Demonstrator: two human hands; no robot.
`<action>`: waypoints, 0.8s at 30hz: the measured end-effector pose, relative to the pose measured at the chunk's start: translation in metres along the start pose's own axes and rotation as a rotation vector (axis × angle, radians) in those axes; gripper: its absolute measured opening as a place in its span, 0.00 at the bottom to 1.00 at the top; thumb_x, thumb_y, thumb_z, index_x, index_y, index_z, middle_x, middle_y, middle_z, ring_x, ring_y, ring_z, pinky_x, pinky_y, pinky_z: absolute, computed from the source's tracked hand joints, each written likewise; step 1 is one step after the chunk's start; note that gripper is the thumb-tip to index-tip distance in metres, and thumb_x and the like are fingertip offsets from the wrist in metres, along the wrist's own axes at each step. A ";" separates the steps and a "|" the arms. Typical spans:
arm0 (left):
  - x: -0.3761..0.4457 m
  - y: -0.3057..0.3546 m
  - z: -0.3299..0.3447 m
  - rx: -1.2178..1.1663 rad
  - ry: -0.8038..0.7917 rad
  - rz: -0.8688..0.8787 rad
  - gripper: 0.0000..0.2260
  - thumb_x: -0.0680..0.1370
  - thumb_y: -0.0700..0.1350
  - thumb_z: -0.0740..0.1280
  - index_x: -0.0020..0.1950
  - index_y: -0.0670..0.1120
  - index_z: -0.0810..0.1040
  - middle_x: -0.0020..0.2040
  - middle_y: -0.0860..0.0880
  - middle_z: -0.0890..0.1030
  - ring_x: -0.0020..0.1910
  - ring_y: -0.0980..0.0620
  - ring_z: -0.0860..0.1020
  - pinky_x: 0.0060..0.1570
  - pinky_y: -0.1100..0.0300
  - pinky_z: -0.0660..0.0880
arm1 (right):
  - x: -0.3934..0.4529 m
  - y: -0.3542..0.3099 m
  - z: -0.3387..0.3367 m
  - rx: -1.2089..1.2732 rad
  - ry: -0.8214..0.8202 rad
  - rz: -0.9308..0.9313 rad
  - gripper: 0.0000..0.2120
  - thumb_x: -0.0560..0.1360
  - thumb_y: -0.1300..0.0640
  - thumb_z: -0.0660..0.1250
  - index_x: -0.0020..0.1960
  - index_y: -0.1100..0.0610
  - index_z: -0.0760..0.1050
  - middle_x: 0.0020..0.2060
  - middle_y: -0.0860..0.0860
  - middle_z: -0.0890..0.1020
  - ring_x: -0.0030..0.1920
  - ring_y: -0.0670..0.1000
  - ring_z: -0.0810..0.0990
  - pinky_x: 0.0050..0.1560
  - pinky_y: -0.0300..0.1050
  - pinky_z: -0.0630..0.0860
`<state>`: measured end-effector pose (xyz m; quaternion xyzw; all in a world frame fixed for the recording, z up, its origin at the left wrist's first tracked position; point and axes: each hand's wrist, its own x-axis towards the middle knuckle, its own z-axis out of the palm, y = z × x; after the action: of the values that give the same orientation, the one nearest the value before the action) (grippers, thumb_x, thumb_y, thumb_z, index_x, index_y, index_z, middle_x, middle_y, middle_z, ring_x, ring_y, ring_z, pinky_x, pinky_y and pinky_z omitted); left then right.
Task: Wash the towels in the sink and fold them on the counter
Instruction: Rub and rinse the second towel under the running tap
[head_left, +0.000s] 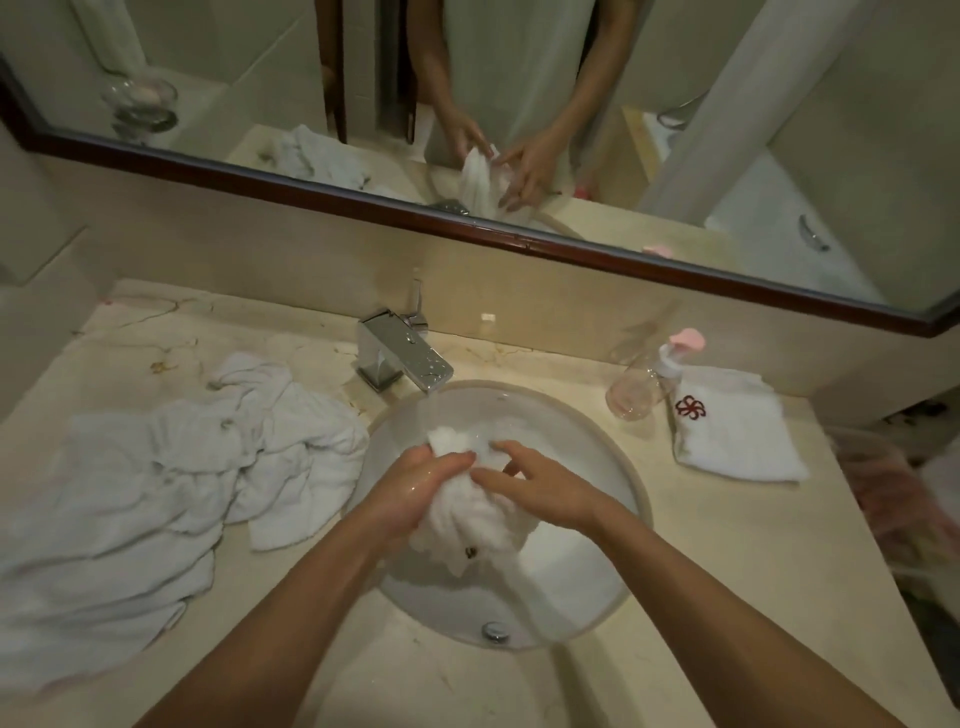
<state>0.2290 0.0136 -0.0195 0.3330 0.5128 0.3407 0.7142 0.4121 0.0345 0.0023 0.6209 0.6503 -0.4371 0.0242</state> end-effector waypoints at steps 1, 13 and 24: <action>0.000 0.009 -0.001 0.174 0.000 0.040 0.11 0.78 0.49 0.69 0.54 0.43 0.83 0.49 0.44 0.86 0.50 0.44 0.84 0.58 0.47 0.78 | -0.004 0.002 -0.003 -0.009 -0.029 -0.084 0.40 0.76 0.36 0.67 0.80 0.40 0.49 0.74 0.51 0.65 0.70 0.54 0.69 0.68 0.49 0.69; 0.016 0.072 -0.005 1.056 -0.175 0.365 0.27 0.63 0.58 0.79 0.58 0.58 0.75 0.49 0.60 0.81 0.48 0.60 0.78 0.49 0.60 0.77 | -0.008 -0.055 -0.069 -0.289 0.120 -0.435 0.11 0.72 0.56 0.73 0.38 0.44 0.74 0.36 0.48 0.80 0.36 0.48 0.78 0.34 0.41 0.69; 0.030 0.020 -0.012 0.926 -0.210 0.308 0.13 0.73 0.52 0.74 0.57 0.52 0.80 0.50 0.54 0.84 0.46 0.59 0.81 0.48 0.57 0.78 | -0.029 -0.014 -0.100 -0.145 0.161 -0.390 0.04 0.77 0.57 0.68 0.51 0.55 0.77 0.45 0.48 0.80 0.45 0.47 0.79 0.46 0.49 0.79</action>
<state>0.2213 0.0510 -0.0211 0.7194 0.4804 0.1435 0.4807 0.4583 0.0738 0.0879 0.5129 0.7876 -0.3347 -0.0679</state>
